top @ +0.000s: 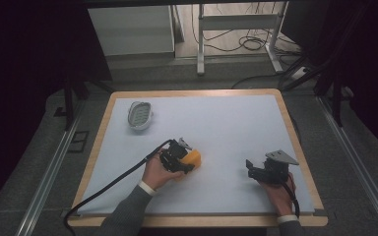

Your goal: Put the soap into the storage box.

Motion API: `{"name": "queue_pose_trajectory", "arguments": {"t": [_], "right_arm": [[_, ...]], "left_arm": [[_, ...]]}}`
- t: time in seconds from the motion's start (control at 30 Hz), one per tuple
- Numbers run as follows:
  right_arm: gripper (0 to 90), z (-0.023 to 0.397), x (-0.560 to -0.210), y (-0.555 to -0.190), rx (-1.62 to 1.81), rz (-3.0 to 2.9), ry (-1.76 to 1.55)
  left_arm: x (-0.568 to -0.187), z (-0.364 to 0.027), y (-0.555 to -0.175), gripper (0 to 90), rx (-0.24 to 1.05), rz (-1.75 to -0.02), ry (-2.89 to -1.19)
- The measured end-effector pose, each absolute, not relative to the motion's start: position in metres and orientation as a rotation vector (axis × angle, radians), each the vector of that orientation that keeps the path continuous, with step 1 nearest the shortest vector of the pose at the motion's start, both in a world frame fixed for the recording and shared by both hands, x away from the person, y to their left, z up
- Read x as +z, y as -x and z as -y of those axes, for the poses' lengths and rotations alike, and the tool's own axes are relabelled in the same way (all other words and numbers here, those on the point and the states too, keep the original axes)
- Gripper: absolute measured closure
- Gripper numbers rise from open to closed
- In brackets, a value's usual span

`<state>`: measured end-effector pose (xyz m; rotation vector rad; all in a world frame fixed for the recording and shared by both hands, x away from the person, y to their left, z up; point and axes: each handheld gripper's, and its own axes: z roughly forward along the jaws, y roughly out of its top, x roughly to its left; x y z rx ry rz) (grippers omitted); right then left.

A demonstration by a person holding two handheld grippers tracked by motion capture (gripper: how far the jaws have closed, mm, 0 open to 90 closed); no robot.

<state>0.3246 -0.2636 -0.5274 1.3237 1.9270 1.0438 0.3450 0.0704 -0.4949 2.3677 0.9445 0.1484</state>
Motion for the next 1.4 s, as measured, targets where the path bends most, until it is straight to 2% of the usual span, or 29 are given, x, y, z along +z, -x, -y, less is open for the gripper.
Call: {"name": "queue_pose_trajectory", "arguments": {"t": [0.17,0.27,0.63,1.4], "right_arm": [[9.5,0.264,-0.527,-0.324,1.050,-1.912,-1.328],[9.5,0.264,-0.527,-0.324,1.050,-1.913,-1.329],[9.5,0.264,-0.527,-0.323,1.053,-1.911,-1.325],[9.5,0.264,-0.527,-0.323,1.052,-1.908,-1.326]], "left_arm": [[-0.488,-0.076,-0.346,61.1,0.130,-0.926,-2.360],[-0.483,-0.078,-0.344,61.2,0.181,-0.926,-2.343],[-0.467,-0.091,-0.348,61.2,0.184,-0.934,-2.297],[-0.454,-0.106,-0.353,61.2,0.171,-0.943,-2.257]]}}
